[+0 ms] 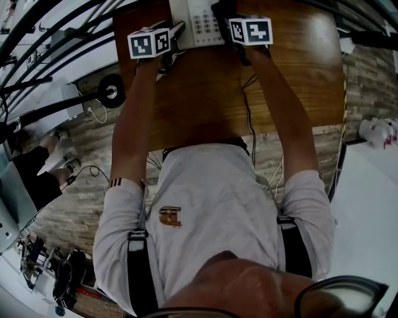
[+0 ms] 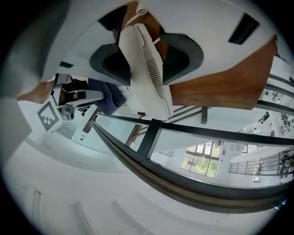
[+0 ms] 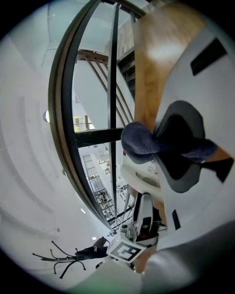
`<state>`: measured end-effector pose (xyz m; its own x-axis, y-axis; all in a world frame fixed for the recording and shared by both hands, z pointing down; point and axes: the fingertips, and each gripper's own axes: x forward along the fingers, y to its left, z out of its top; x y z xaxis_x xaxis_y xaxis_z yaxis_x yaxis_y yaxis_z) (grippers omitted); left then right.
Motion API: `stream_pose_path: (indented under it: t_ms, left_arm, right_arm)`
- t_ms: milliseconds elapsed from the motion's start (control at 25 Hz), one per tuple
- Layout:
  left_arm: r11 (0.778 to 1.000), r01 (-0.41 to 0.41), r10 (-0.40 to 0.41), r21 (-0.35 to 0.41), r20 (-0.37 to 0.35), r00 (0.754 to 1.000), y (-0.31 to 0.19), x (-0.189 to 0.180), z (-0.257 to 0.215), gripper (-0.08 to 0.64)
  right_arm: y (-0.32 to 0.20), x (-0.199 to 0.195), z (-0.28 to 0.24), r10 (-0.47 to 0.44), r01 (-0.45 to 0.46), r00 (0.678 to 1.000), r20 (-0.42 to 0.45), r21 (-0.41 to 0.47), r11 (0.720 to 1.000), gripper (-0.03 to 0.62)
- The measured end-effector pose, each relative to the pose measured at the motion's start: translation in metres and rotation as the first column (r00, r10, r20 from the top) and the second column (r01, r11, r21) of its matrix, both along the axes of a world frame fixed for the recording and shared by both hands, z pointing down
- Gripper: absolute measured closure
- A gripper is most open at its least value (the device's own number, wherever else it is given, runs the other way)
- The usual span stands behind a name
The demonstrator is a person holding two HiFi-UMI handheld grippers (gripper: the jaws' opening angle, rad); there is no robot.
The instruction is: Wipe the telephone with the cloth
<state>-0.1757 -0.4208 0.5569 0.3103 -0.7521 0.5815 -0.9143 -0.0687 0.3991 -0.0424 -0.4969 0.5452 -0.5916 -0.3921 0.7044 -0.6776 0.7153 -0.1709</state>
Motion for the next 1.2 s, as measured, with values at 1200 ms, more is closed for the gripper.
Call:
stream_pose_path:
  t_ms: [1200]
  left_arm:
    - [1.000,0.006,-0.007,0.011,0.007,1.000,0.004,0.008,0.000,0.328]
  right_arm:
    - [0.064,-0.002,0.036,0.010,-0.005,0.999,0.035,-0.120,0.993,0.514]
